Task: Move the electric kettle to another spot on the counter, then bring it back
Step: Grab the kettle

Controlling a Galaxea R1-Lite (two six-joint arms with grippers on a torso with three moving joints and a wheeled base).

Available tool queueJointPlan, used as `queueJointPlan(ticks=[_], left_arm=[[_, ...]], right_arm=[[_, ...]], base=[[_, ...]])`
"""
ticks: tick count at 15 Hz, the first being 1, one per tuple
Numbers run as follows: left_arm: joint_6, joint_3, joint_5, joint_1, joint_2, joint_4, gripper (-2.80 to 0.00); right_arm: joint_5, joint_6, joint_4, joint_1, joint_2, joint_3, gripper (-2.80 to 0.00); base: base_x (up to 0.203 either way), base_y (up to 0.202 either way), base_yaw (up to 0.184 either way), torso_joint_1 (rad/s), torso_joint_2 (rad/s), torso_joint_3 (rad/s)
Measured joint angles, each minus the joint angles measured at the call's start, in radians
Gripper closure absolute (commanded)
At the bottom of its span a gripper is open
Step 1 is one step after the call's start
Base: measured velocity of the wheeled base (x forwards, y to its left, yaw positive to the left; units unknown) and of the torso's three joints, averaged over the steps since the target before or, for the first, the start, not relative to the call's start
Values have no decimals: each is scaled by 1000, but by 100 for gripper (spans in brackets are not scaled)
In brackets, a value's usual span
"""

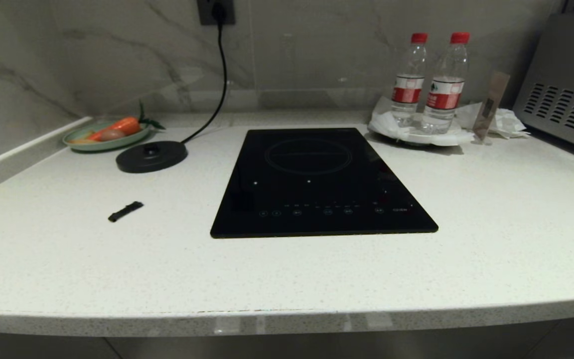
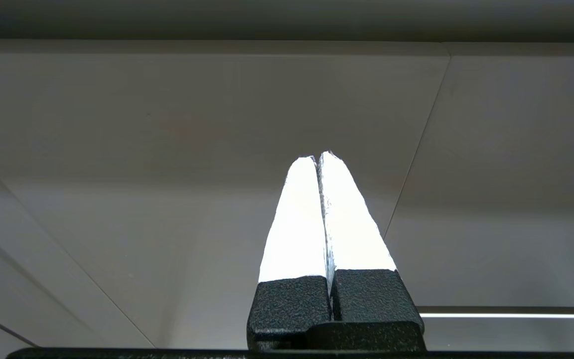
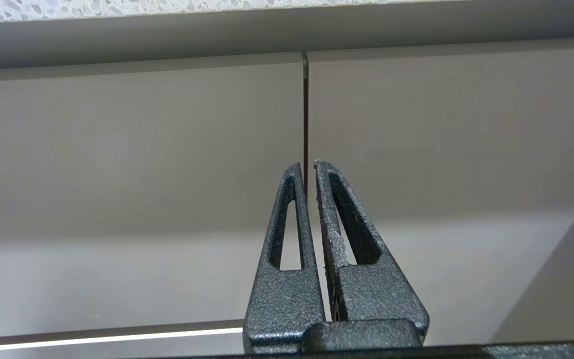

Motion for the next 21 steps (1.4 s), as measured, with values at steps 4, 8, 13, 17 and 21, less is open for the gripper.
queueJointPlan(ticks=[4, 8, 13, 17, 21], left_arm=[[0, 0, 0, 0, 0, 0, 0], [0, 0, 0, 0, 0, 0, 0], [0, 0, 0, 0, 0, 0, 0], [0, 0, 0, 0, 0, 0, 0], [0, 0, 0, 0, 0, 0, 0]], right_arm=[[0, -1, 0, 0, 0, 0, 0], [0, -1, 0, 0, 0, 0, 0], [0, -1, 0, 0, 0, 0, 0], [0, 0, 0, 0, 0, 0, 0], [0, 0, 0, 0, 0, 0, 0]], base=[[0, 0, 0, 0, 0, 0], [0, 0, 0, 0, 0, 0], [0, 0, 0, 1, -8, -12], [0, 0, 0, 11, -324, -314], [0, 0, 0, 50, -444, -393]])
